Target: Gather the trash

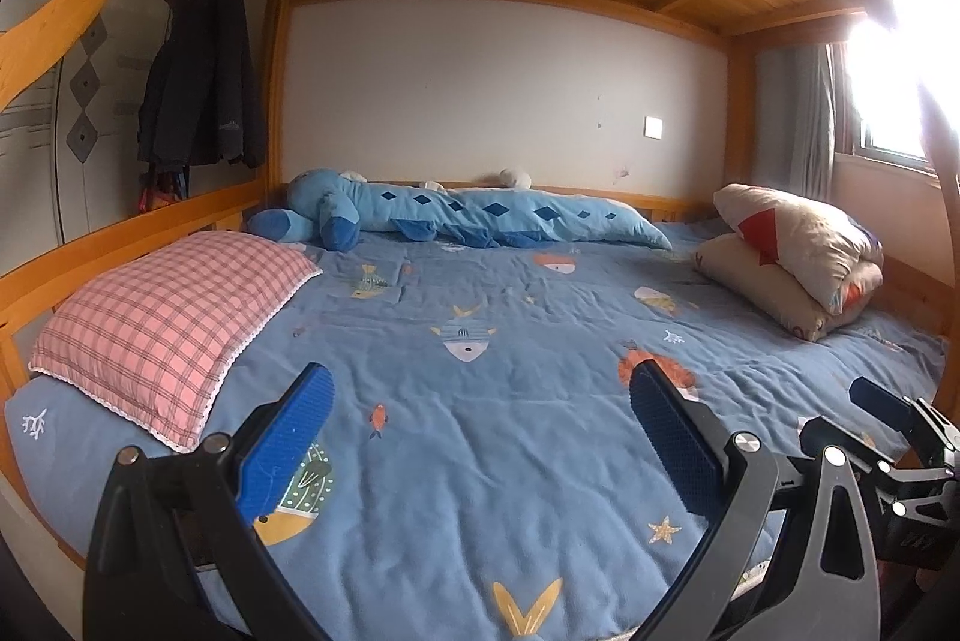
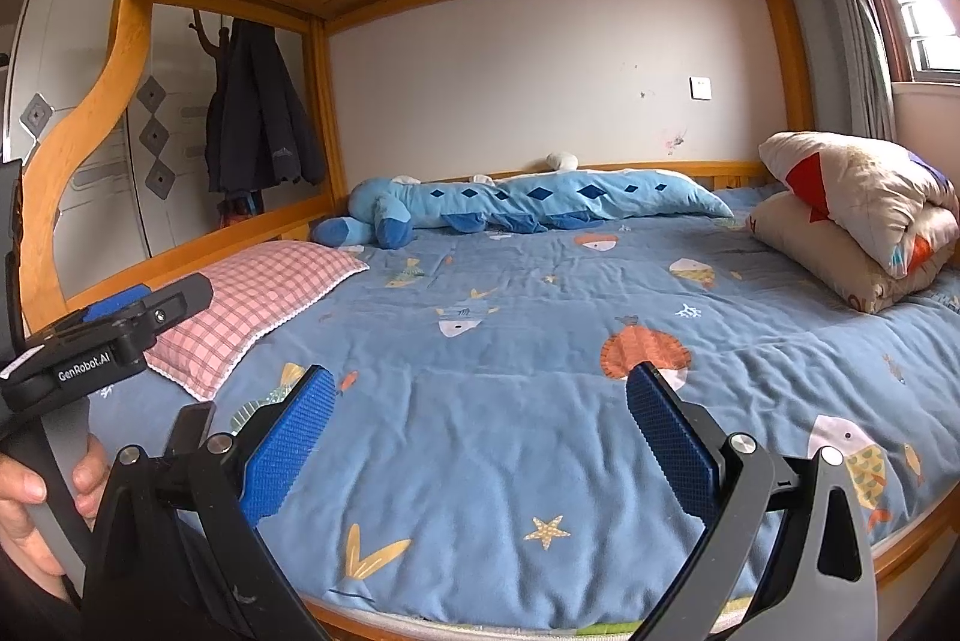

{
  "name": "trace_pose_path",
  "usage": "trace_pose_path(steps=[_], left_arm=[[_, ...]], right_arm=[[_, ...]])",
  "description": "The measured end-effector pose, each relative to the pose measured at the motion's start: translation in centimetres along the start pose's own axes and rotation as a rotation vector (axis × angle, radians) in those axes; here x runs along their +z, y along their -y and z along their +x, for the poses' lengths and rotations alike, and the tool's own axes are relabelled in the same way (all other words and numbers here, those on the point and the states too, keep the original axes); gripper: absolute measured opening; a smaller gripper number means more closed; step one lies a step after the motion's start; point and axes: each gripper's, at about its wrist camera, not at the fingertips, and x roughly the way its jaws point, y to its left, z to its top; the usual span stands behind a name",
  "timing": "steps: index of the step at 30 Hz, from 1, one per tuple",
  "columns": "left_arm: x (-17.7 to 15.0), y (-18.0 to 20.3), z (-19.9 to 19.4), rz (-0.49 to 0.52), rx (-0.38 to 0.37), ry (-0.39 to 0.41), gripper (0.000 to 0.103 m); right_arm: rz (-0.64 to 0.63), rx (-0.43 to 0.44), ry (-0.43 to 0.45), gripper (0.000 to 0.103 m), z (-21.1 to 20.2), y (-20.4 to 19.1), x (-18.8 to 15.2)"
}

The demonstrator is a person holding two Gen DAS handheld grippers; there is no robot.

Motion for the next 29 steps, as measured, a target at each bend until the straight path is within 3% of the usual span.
trace_pose_path(steps=[20, 29], left_arm=[[0.8, -0.3, 0.2, -0.018, -0.003, 0.020, 0.099], [0.3, -0.6, 1.5, -0.045, -0.034, -0.035, 0.099]], right_arm=[[0.000, 0.004, -0.027, 0.095, 0.7, -0.1, -0.3], [0.001, 0.001, -0.038, 0.095, 1.4, 0.1, -0.4]])
